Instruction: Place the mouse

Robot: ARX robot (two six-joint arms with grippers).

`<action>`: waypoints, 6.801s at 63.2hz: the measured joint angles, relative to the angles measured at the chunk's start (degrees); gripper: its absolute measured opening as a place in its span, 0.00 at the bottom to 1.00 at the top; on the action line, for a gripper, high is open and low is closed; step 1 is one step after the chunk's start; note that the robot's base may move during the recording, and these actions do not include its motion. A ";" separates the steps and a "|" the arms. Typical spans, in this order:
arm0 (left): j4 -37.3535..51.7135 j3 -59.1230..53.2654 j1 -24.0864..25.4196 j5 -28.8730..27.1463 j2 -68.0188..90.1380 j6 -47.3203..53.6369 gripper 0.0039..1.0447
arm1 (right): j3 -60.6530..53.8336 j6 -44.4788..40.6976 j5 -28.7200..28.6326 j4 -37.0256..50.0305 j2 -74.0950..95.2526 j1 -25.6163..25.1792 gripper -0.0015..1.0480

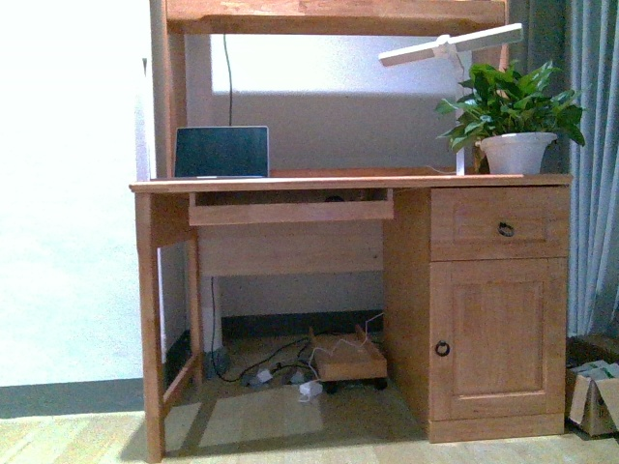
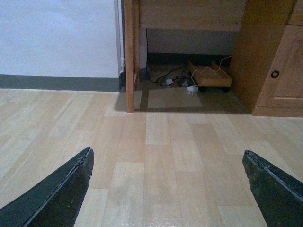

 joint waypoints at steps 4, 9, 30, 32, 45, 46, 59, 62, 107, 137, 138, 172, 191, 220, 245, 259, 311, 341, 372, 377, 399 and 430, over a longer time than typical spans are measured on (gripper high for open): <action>0.00 0.00 0.00 0.00 0.00 0.00 0.93 | 0.00 0.00 0.00 0.00 0.00 0.00 0.93; 0.00 0.00 0.00 0.00 0.00 0.00 0.93 | 0.00 0.00 0.00 0.00 0.00 0.00 0.93; 0.00 0.00 0.00 0.00 0.00 0.02 0.93 | 0.00 0.00 0.00 0.00 0.00 0.00 0.93; 0.00 0.00 0.00 0.00 0.00 0.02 0.93 | 0.00 0.00 0.00 0.00 0.00 0.00 0.93; 0.00 0.00 0.00 0.00 0.00 0.02 0.93 | 0.00 0.00 0.00 0.00 0.00 0.00 0.93; 0.00 0.00 0.00 0.00 0.00 0.02 0.93 | 0.00 0.00 0.00 0.00 0.00 0.00 0.93; 0.00 0.00 0.00 0.00 0.00 0.00 0.93 | 0.00 0.00 0.00 0.00 0.00 0.00 0.93; 0.00 0.00 0.00 0.00 0.00 0.02 0.93 | 0.00 0.00 0.00 0.00 0.00 0.00 0.93; 0.00 0.00 0.00 -0.02 -0.02 0.00 0.93 | 0.00 0.00 -0.02 0.00 0.00 0.00 0.93; 0.00 0.00 0.00 0.00 -0.04 0.02 0.93 | 0.00 0.00 0.00 0.00 0.00 0.00 0.93; 0.00 0.00 0.00 0.02 -0.02 0.02 0.93 | 0.00 0.00 0.00 0.00 0.00 0.00 0.93; 0.00 0.00 0.00 0.00 -0.04 0.02 0.93 | 0.00 0.00 0.00 0.00 0.00 0.00 0.93; 0.00 0.00 0.00 0.00 -0.07 0.00 0.93 | 0.00 0.00 0.00 0.00 0.00 0.00 0.93; -2.19 0.68 0.48 2.25 0.76 -2.45 0.93 | 0.00 0.00 0.00 0.00 0.00 0.00 0.93; 15.65 6.69 2.93 12.57 32.35 -2.27 0.93 | 0.00 0.00 0.00 0.00 0.00 0.00 0.93; 48.52 8.46 10.80 22.18 63.17 34.23 0.93 | 0.00 0.00 0.00 0.00 0.00 0.00 0.93; 78.51 34.99 14.47 34.32 109.53 82.55 0.93 | 0.00 0.00 0.00 0.00 0.00 0.00 0.93; 70.97 49.59 10.97 36.13 118.66 78.47 0.93 | 0.00 0.00 0.00 0.00 0.00 0.00 0.93; 22.23 52.74 6.78 31.95 104.35 68.70 0.93 | 0.00 0.00 0.02 0.00 0.00 0.00 0.93; 17.57 51.47 5.60 32.72 100.87 63.89 0.93 | 0.00 0.00 0.00 0.00 0.00 0.00 0.93; 4.00 39.19 -0.52 42.82 82.84 46.51 0.93 | 0.00 0.00 0.00 0.00 0.00 0.00 0.93; 23.30 32.22 -1.81 42.05 64.04 -16.85 0.93 | 0.00 0.00 0.00 0.00 0.00 0.00 0.93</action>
